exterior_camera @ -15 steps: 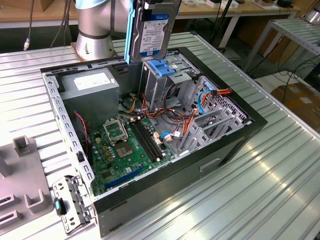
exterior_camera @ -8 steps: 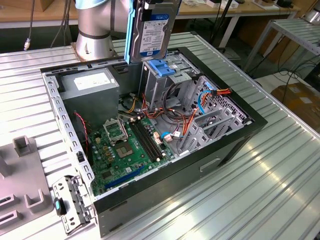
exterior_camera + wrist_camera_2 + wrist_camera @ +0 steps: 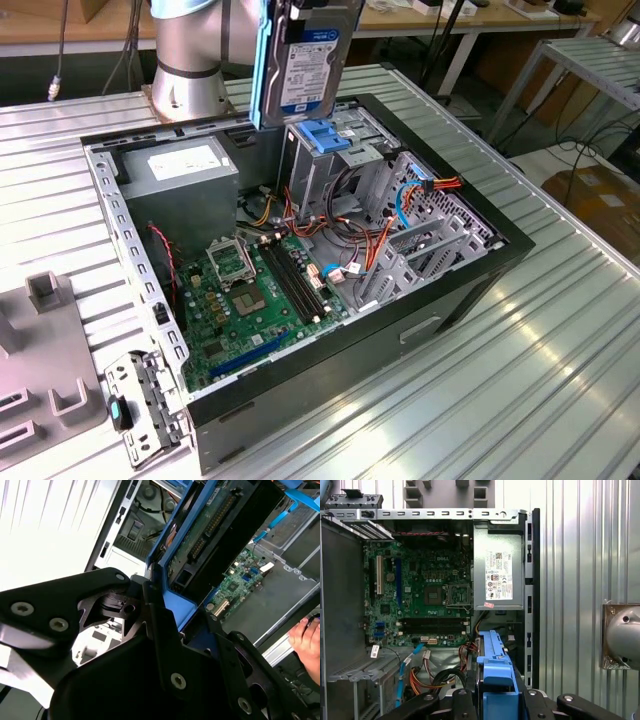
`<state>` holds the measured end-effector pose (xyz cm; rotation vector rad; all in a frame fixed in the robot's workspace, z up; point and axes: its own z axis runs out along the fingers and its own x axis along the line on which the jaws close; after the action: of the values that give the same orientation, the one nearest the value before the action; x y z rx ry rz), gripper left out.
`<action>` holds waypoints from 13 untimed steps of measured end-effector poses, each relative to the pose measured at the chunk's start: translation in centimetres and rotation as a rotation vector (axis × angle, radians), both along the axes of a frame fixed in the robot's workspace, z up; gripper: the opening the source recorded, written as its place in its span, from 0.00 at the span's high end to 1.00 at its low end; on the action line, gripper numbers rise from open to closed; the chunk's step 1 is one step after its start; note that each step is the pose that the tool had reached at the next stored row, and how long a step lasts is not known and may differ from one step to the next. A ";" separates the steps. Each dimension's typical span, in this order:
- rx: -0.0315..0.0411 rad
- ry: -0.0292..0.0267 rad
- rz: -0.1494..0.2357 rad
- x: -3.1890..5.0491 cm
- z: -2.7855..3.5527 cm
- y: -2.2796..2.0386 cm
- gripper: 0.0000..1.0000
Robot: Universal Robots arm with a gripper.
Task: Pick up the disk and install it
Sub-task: 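Insert the disk into the insertion slot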
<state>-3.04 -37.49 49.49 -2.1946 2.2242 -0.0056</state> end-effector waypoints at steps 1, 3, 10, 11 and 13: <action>0.0000 0.0000 0.000 0.00 0.00 -0.07 0.63; -0.0001 0.0000 0.000 0.00 0.00 -0.25 0.63; 0.0000 0.0000 0.000 0.00 0.00 -0.91 0.63; 0.0000 0.0000 0.000 0.00 0.00 -0.97 0.63; 0.0001 0.0000 0.000 0.00 0.00 -1.12 0.63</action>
<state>-3.03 -38.61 49.49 -2.1946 2.2241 -0.0056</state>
